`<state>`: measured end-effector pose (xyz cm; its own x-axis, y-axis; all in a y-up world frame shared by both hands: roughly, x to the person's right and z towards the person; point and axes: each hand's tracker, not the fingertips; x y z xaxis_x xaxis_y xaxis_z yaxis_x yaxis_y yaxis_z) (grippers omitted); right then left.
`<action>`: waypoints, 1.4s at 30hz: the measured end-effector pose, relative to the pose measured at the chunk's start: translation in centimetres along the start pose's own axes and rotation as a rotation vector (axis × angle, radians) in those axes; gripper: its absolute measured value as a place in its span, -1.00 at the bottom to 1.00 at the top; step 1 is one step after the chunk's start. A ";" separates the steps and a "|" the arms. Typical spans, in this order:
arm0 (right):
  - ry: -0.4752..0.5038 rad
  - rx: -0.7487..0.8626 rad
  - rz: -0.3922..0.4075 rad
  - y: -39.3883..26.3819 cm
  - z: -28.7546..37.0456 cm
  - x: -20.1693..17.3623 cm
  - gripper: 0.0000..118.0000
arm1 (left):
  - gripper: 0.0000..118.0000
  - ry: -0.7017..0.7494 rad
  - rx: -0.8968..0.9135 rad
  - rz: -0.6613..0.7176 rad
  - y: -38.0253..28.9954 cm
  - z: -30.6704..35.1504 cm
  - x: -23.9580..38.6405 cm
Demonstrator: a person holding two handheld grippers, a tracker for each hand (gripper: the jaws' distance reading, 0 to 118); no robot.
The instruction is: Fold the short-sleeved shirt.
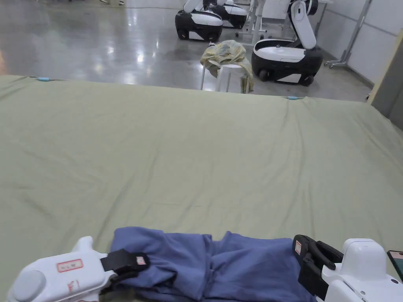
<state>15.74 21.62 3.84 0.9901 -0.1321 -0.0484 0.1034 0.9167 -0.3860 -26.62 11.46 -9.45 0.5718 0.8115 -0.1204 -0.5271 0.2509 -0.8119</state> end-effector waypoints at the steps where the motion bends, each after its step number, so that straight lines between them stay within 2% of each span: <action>1: -0.001 0.003 0.005 0.0 0.0 0.0 -0.92 | -0.81 0.033 0.042 -0.012 0.5 1.0 0.0; 3: 0.002 0.008 0.012 0.1 0.1 0.0 -0.92 | -0.80 0.117 0.084 -0.069 1.8 2.8 0.1; 6: 0.007 0.007 0.013 0.0 0.1 0.2 -0.92 | -0.80 0.341 0.163 -0.286 1.3 3.7 1.9; 7: 0.005 0.006 0.016 0.0 0.2 0.2 -0.92 | -0.80 0.352 0.174 -0.307 0.5 3.7 3.0; 9: -0.003 -0.001 0.030 -0.2 0.1 0.5 -0.92 | -0.80 0.306 0.195 -0.433 -1.7 2.8 6.5; 14: -0.017 -0.008 0.030 -0.4 0.6 1.7 -0.92 | -0.80 0.402 0.145 -0.772 -8.7 -4.4 15.9; 17: -0.025 -0.010 0.026 -0.9 1.1 2.2 -0.92 | -0.80 0.523 0.138 -1.026 -13.3 -10.8 17.8; 19: -0.024 -0.014 0.011 -1.4 1.5 2.5 -0.92 | -0.71 0.599 0.085 -1.116 -15.6 -14.4 17.6; 20: -0.017 -0.016 -0.008 -1.6 1.6 2.7 -0.92 | -0.45 0.616 0.056 -1.129 -16.4 -15.9 16.9; 22: -0.014 -0.017 -0.024 -1.9 1.9 3.0 -0.92 | 0.03 0.577 -0.006 -1.135 -17.4 -16.8 16.3; 23: -0.009 -0.019 -0.023 -2.0 2.0 3.1 -0.92 | 0.31 0.496 0.003 -1.134 -17.5 -15.8 16.2; 24: -0.004 -0.019 -0.022 -2.1 2.0 3.2 -0.92 | 0.35 0.358 0.043 -1.052 -17.2 -14.4 16.2; 26: 0.003 -0.014 -0.022 -2.2 2.2 3.4 -0.92 | 0.35 0.192 -0.011 -0.872 -16.0 -12.1 17.2; 28: 0.006 -0.019 -0.032 -2.2 2.1 3.6 -0.92 | 0.35 0.041 0.090 -0.764 -14.4 -8.5 17.6; 30: 0.006 -0.018 -0.041 -2.3 2.0 3.8 -0.92 | 0.37 -0.054 0.160 -0.679 -12.8 -5.4 17.8; 32: 0.003 -0.019 -0.047 -2.4 1.9 4.0 -0.92 | 0.36 -0.017 0.175 -0.564 -10.2 -4.4 16.7; 33: 0.004 -0.022 -0.055 -2.5 1.8 4.2 -0.92 | 0.33 0.004 0.158 -0.493 -9.1 -4.4 15.9; 34: 0.004 -0.029 -0.059 -2.6 1.6 4.2 -0.92 | 0.21 -0.007 0.131 -0.445 -8.2 -4.9 15.0; 36: 0.001 -0.036 -0.062 -2.7 1.5 4.2 -0.92 | -0.79 0.023 0.030 -0.400 -7.4 -7.3 13.7; 38: 0.002 -0.044 -0.072 -2.8 1.5 4.4 -0.92 | -0.84 0.082 -0.008 -0.377 -8.6 -10.0 13.0; 40: -0.004 -0.052 -0.073 -2.8 1.5 4.5 -0.92 | -0.84 -0.091 -0.123 -0.273 -10.1 -12.9 12.2; 41: -0.005 -0.057 -0.069 -2.8 1.4 4.6 -0.92 | -0.84 -0.098 -0.129 -0.211 -11.0 -14.1 12.0; 42: -0.004 -0.064 -0.067 -2.7 1.4 4.7 -0.92 | -0.85 -0.081 -0.136 -0.222 -11.8 -15.1 12.0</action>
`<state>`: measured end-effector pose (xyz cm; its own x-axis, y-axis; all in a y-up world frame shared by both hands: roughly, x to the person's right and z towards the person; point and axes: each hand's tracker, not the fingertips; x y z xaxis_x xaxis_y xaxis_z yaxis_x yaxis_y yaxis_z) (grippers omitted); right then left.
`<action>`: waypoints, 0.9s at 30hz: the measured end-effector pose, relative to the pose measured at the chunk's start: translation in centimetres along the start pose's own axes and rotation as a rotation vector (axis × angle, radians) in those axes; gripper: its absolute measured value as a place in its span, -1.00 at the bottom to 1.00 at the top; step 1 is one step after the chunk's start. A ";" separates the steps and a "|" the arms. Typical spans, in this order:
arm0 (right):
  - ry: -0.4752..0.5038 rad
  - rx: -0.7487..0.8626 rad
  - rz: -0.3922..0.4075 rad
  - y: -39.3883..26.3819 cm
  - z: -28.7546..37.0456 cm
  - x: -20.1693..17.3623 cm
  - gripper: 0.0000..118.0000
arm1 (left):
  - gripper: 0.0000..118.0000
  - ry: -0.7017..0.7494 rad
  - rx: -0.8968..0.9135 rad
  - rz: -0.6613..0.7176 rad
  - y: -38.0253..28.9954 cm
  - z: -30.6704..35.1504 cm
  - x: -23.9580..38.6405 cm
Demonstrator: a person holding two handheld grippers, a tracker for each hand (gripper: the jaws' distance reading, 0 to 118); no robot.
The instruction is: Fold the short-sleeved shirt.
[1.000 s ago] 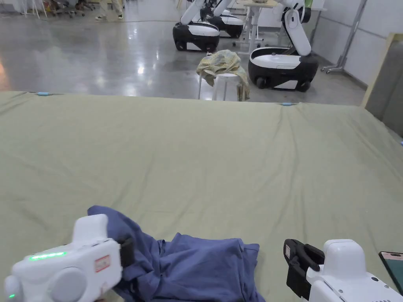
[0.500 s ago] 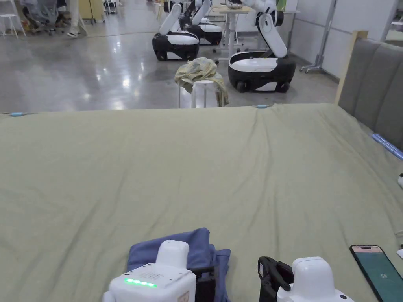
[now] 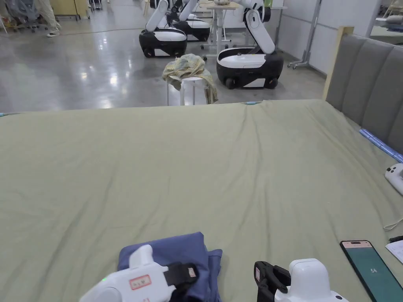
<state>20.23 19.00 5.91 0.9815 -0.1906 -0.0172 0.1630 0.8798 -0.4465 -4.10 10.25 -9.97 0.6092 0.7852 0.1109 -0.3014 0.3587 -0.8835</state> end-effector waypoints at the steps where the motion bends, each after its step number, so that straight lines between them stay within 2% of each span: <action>1: 0.000 -0.009 0.004 0.1 -0.1 0.1 -0.92 | -0.86 0.022 -0.029 -0.045 -0.6 -1.1 0.0; 3: 0.002 -0.017 0.011 0.4 -0.4 -0.1 -0.92 | -0.86 0.039 -0.025 -0.054 -1.1 -1.6 -0.5; 6: 0.077 -0.046 0.026 1.2 -2.2 -1.0 -0.92 | -0.85 -0.001 -0.008 -0.042 -0.3 1.5 0.0; 7: 0.113 -0.068 0.036 1.4 -3.3 -1.7 -0.92 | -0.71 -0.016 0.030 -0.098 0.0 3.1 0.5; 9: 0.201 -0.135 0.012 1.7 -6.1 -2.7 -0.92 | 0.26 -0.032 0.099 -0.162 0.8 7.2 0.9; 10: 0.244 -0.178 -0.025 1.5 -7.7 -3.1 -0.92 | 0.53 -0.015 0.136 -0.180 1.1 9.3 0.6; 11: 0.281 -0.201 -0.071 1.2 -9.4 -3.2 -0.92 | 0.55 -0.003 0.165 -0.182 1.7 10.9 0.0; 13: 0.358 -0.294 -0.165 0.1 -12.6 -3.2 -0.92 | 0.55 0.111 0.244 -0.188 2.9 14.1 -1.8; 15: 0.381 -0.368 -0.163 -1.4 -14.5 -3.2 -0.92 | 0.55 0.190 0.305 -0.155 4.2 16.3 -4.2; 16: 0.400 -0.404 -0.166 -2.2 -15.3 -2.9 -0.92 | 0.55 0.173 0.289 -0.108 4.9 16.8 -5.8; 18: 0.297 -0.392 -0.149 -3.2 -15.4 -2.2 -0.93 | 0.55 0.116 0.198 0.023 6.1 16.5 -8.7; 20: 0.293 -0.359 -0.267 -3.2 -14.8 -0.9 -0.95 | 0.55 0.015 0.085 0.109 6.2 14.8 -10.8; 21: 0.277 -0.357 -0.292 -3.1 -14.8 -0.6 -0.95 | 0.55 -0.038 0.046 0.129 6.0 13.8 -11.6; 24: 0.281 -0.358 -0.271 -2.6 -14.7 -0.2 -0.95 | 0.55 -0.188 -0.070 0.215 4.8 9.2 -12.6; 26: 0.285 -0.358 -0.247 -2.5 -14.6 -0.4 -0.95 | 0.53 -0.283 0.001 0.179 3.9 7.4 -11.6; 27: 0.285 -0.354 -0.233 -2.5 -14.5 -0.7 -0.95 | 0.46 -0.281 -0.032 0.157 4.1 6.4 -11.0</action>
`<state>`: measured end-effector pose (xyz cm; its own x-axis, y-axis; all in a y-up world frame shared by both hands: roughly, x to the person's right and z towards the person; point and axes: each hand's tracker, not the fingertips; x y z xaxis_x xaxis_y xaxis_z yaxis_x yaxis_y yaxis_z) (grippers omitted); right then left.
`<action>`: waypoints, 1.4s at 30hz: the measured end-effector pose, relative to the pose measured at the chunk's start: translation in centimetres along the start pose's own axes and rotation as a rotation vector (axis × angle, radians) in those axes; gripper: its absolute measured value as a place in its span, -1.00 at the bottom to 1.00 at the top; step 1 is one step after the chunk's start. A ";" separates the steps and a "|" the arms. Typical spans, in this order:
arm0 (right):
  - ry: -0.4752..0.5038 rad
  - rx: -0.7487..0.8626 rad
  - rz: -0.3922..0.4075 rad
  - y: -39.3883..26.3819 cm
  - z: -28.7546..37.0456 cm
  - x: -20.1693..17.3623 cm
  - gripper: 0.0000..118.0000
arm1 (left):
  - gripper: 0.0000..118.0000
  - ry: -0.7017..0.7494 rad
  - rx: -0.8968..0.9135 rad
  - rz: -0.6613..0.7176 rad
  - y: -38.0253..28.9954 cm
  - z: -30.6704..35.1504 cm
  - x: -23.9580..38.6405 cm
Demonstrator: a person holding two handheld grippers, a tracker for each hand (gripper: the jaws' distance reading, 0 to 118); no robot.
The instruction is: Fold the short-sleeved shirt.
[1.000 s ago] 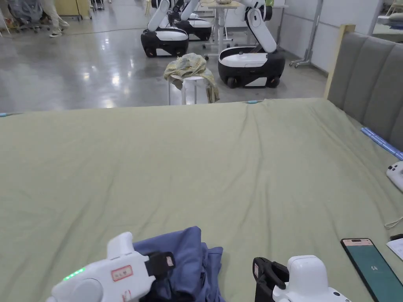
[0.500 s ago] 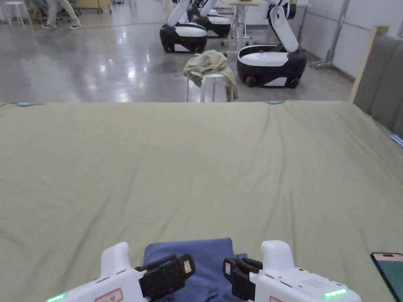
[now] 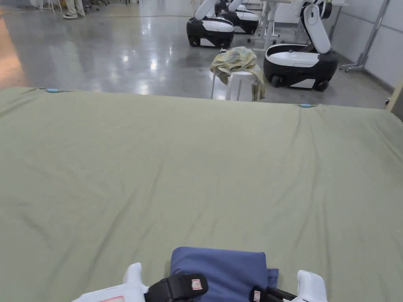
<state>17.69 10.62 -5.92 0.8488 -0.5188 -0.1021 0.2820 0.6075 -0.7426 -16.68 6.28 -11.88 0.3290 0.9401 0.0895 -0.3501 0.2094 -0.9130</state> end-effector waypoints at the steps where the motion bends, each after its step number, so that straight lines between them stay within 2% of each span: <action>1: -0.002 0.001 0.008 -0.1 0.0 -0.2 -0.95 | 0.16 0.044 -0.031 -0.006 0.2 -1.1 0.5; 2: -0.003 0.004 0.012 -0.1 0.0 -0.4 -0.95 | -0.64 0.110 -0.029 -0.028 0.0 -1.8 1.1; 4: 0.001 0.014 0.014 -0.1 0.3 -0.5 -0.95 | -0.65 0.326 -0.029 -0.055 -0.5 -2.8 1.3; 5: 0.001 0.018 0.015 -0.1 0.4 -0.7 -0.95 | -0.65 0.238 -0.013 -0.033 -0.5 -2.6 1.4; 9: -0.003 0.048 0.035 -0.2 1.7 -1.6 -0.95 | -0.65 0.331 -0.035 -0.156 -0.2 -1.0 2.7; 11: -0.009 0.057 0.043 -0.1 2.2 -2.3 -0.95 | -0.65 0.372 0.018 -0.183 0.3 1.0 3.1; 18: -0.004 0.064 0.085 -0.6 2.5 -5.8 -0.95 | -0.65 0.513 0.145 -0.165 6.5 16.6 -1.2; 26: 0.026 0.027 0.147 -2.0 -0.6 -10.2 -0.95 | -0.65 0.732 0.365 0.013 15.7 38.1 -6.3; 29: 0.049 0.009 0.160 -2.8 -1.6 -11.8 -0.95 | -0.64 0.721 0.519 0.198 17.1 43.4 -9.4; 30: 0.058 0.003 0.162 -3.1 -1.8 -12.2 -0.95 | -0.61 0.667 0.518 0.242 17.1 43.9 -10.3; 31: 0.063 -0.004 0.167 -3.3 -2.0 -12.6 -0.94 | -0.46 0.613 0.491 0.242 16.2 43.4 -9.7; 32: 0.067 -0.009 0.175 -3.4 -2.2 -12.9 -0.94 | -0.10 0.602 0.479 0.219 15.9 43.1 -9.5; 33: 0.071 -0.012 0.184 -3.5 -2.2 -13.1 -0.94 | 0.24 0.652 0.503 0.191 15.7 42.8 -8.8; 34: 0.074 -0.011 0.192 -3.5 -2.1 -13.4 -0.94 | 0.50 0.668 0.543 0.164 15.3 43.0 -7.9; 36: 0.081 -0.006 0.204 -3.1 -1.6 -13.8 -0.93 | 0.59 0.608 0.587 0.148 14.5 44.1 -5.5; 38: 0.079 0.011 0.222 -2.5 -0.7 -14.0 -0.92 | 0.59 0.654 0.628 0.125 14.1 45.6 -2.6; 40: 0.086 0.044 0.240 -1.7 0.6 -14.1 -0.92 | 0.59 0.823 0.695 -0.026 13.2 46.6 2.2; 42: 0.068 0.081 0.261 -0.6 1.9 -13.9 -0.92 | 0.59 0.887 0.734 -0.186 12.3 45.0 6.9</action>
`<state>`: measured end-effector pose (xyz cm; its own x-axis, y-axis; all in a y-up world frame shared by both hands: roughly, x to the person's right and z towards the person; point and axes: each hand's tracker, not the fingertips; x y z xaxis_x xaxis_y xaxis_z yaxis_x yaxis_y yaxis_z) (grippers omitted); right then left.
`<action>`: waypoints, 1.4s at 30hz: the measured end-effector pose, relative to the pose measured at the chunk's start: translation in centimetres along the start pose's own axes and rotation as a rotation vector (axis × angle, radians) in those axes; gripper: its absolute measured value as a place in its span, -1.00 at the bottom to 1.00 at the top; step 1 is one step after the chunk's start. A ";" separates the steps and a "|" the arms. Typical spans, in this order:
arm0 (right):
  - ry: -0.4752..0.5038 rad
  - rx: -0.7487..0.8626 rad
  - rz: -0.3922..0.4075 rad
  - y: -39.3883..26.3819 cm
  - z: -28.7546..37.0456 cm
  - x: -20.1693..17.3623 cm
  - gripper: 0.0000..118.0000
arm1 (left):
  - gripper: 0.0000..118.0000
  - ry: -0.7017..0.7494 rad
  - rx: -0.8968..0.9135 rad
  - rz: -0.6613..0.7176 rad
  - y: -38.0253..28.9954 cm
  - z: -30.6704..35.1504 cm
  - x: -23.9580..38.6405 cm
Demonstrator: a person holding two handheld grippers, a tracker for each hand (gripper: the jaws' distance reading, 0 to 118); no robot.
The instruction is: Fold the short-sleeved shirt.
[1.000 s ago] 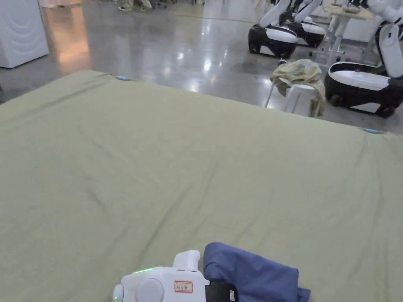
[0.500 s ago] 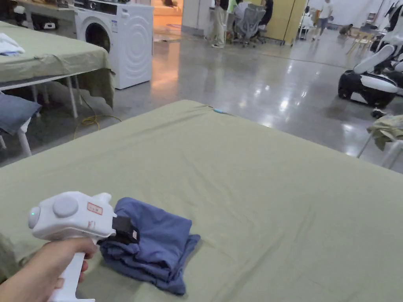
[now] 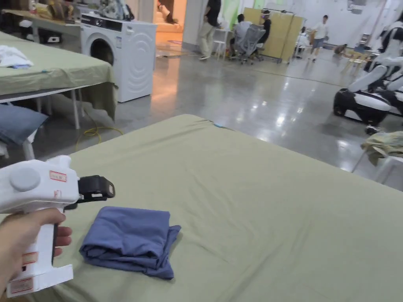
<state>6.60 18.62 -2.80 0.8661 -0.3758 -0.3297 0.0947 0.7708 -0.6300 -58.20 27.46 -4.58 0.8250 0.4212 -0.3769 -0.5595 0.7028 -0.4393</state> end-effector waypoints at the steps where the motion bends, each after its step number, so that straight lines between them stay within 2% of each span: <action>1: -0.017 0.020 0.013 0.9 0.6 0.2 -0.92 | 0.58 -0.032 0.030 -0.056 0.4 1.1 1.8; 3: -0.074 0.080 0.031 2.8 2.1 0.8 -0.92 | 0.57 -0.117 0.056 -0.128 -0.4 2.6 8.0; 5: -0.153 0.145 0.063 5.0 3.9 0.9 -0.92 | 0.56 -0.164 0.141 -0.264 -2.0 2.6 13.9; 7: -0.253 0.244 0.130 7.6 6.1 0.8 -0.92 | 0.55 -0.221 0.235 -0.407 -5.1 3.1 21.7; 8: -0.296 0.284 0.151 8.7 7.0 0.7 -0.92 | 0.39 -0.266 0.264 -0.462 -6.7 3.3 24.9; 9: -0.334 0.330 0.175 9.8 7.8 0.7 -0.92 | -0.01 -0.300 0.292 -0.497 -8.7 3.5 28.3; 10: -0.362 0.372 0.193 10.9 8.7 0.9 -0.92 | -0.59 -0.319 0.319 -0.536 -10.3 3.6 31.5; 11: -0.389 0.403 0.215 11.8 9.3 1.0 -0.92 | -0.80 -0.315 0.350 -0.556 -11.8 3.5 33.9; 13: -0.451 0.450 0.263 13.7 10.2 1.5 -0.92 | -0.80 -0.350 0.387 -0.585 -14.4 3.3 38.0; 17: -0.532 0.503 0.300 16.0 10.0 4.0 -0.92 | -0.80 -0.390 0.369 -0.606 -17.1 2.3 42.9; 23: -0.499 0.542 0.301 18.0 11.3 4.4 -0.91 | -0.80 -0.364 0.406 -0.614 -17.1 3.5 43.7; 25: -0.488 0.564 0.331 18.1 11.3 3.9 -0.90 | -0.80 -0.333 0.433 -0.620 -16.7 3.8 43.9; 27: -0.480 0.561 0.341 18.1 11.3 3.3 -0.89 | -0.54 -0.329 0.437 -0.622 -16.3 4.1 43.7; 29: -0.475 0.559 0.336 17.9 11.0 3.2 -0.82 | -0.52 -0.324 0.431 -0.628 -15.9 4.5 44.0; 31: -0.484 0.554 0.331 17.8 10.5 3.5 -0.65 | -0.52 -0.319 0.434 -0.627 -15.8 4.6 43.7; 32: -0.487 0.548 0.325 17.9 10.5 3.7 -0.51 | -0.39 -0.313 0.438 -0.622 -15.8 4.7 43.6; 34: -0.488 0.548 0.312 17.8 10.5 4.1 -0.27 | 0.12 -0.315 0.449 -0.614 -15.6 4.5 43.9; 37: -0.493 0.550 0.308 17.6 10.8 3.9 -0.08 | 0.31 -0.338 0.430 -0.618 -15.7 4.8 44.0; 38: -0.490 0.543 0.311 17.7 10.7 3.9 0.08 | 0.42 -0.339 0.432 -0.621 -15.8 4.8 44.0; 39: -0.481 0.537 0.313 17.6 10.4 4.3 0.24 | 0.42 -0.329 0.444 -0.628 -16.1 4.9 44.1; 41: -0.459 0.532 0.321 17.5 10.3 4.4 0.71 | 0.42 -0.324 0.464 -0.631 -16.1 4.8 44.2; 42: -0.453 0.532 0.325 17.4 10.2 4.4 0.85 | 0.42 -0.323 0.464 -0.631 -16.1 4.8 44.2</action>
<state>17.03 35.65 -8.09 0.9963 0.0708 -0.0479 -0.0749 0.9931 -0.0903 -12.35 37.51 -10.24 0.9934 -0.0359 0.1090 0.0452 0.9955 -0.0832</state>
